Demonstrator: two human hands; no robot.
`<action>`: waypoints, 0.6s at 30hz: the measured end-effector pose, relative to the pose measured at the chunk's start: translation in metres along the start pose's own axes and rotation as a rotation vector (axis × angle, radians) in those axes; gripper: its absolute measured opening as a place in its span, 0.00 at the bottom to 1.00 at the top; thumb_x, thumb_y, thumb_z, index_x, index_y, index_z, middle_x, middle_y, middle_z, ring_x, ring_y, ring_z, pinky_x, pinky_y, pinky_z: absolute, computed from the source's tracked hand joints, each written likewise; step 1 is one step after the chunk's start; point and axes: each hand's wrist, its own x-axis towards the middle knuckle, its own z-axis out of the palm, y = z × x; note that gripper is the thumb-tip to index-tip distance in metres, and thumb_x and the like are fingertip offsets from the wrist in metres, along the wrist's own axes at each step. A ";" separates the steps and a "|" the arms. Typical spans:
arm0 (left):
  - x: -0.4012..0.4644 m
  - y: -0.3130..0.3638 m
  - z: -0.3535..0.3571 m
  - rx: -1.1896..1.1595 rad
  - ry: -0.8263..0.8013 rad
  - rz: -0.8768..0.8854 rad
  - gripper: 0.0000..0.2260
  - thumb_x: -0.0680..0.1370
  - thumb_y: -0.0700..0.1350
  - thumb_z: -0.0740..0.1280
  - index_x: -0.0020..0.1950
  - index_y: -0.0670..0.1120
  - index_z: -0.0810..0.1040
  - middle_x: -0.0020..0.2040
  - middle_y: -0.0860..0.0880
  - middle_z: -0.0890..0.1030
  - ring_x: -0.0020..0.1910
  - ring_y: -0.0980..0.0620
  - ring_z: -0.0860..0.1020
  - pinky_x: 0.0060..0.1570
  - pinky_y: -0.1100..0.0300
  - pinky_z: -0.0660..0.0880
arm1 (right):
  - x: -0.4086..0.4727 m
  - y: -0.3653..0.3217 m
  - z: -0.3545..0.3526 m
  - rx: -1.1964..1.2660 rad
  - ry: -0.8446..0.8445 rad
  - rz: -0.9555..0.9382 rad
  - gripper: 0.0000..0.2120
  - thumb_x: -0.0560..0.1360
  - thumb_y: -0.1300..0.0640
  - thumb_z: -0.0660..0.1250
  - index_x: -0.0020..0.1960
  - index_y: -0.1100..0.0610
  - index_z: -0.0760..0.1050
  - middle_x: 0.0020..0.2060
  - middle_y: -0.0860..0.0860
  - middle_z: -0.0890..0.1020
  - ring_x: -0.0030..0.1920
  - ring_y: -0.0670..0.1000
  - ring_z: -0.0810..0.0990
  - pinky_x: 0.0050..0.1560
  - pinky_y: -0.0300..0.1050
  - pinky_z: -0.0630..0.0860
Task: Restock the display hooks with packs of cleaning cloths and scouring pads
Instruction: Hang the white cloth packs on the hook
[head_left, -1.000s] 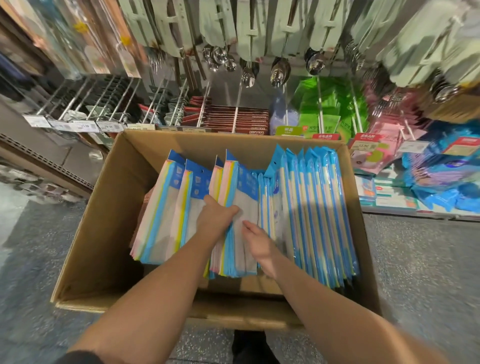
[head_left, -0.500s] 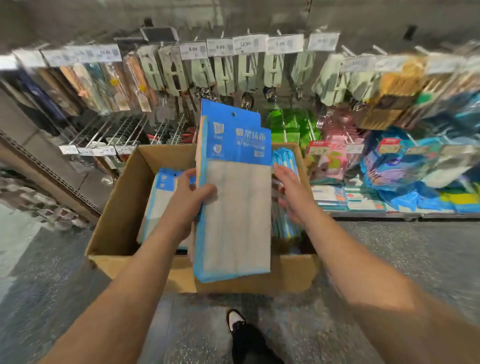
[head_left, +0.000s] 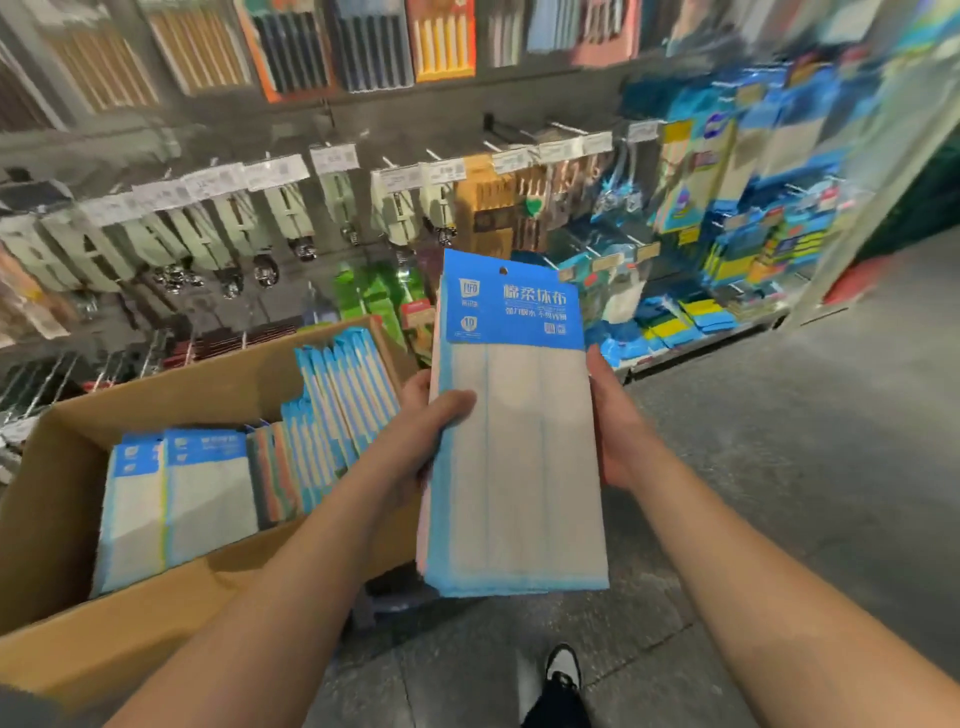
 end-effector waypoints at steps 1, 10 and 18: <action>0.009 -0.001 0.021 0.033 -0.025 0.009 0.38 0.64 0.53 0.72 0.72 0.50 0.64 0.53 0.49 0.81 0.41 0.54 0.85 0.36 0.57 0.80 | -0.009 -0.008 -0.017 0.007 0.037 -0.021 0.32 0.74 0.32 0.56 0.69 0.50 0.75 0.63 0.53 0.81 0.62 0.54 0.80 0.60 0.53 0.77; 0.107 -0.006 0.262 0.321 -0.260 0.057 0.31 0.73 0.57 0.74 0.67 0.54 0.59 0.56 0.53 0.80 0.50 0.52 0.82 0.53 0.52 0.80 | -0.044 -0.102 -0.225 0.033 0.338 -0.205 0.23 0.83 0.39 0.49 0.59 0.49 0.78 0.47 0.46 0.86 0.46 0.44 0.85 0.42 0.41 0.79; 0.210 -0.002 0.492 0.295 -0.322 0.005 0.44 0.62 0.85 0.56 0.67 0.57 0.74 0.63 0.51 0.81 0.60 0.48 0.81 0.64 0.41 0.75 | -0.071 -0.213 -0.416 0.196 0.538 -0.327 0.15 0.83 0.46 0.56 0.56 0.52 0.79 0.48 0.50 0.87 0.45 0.46 0.86 0.40 0.40 0.80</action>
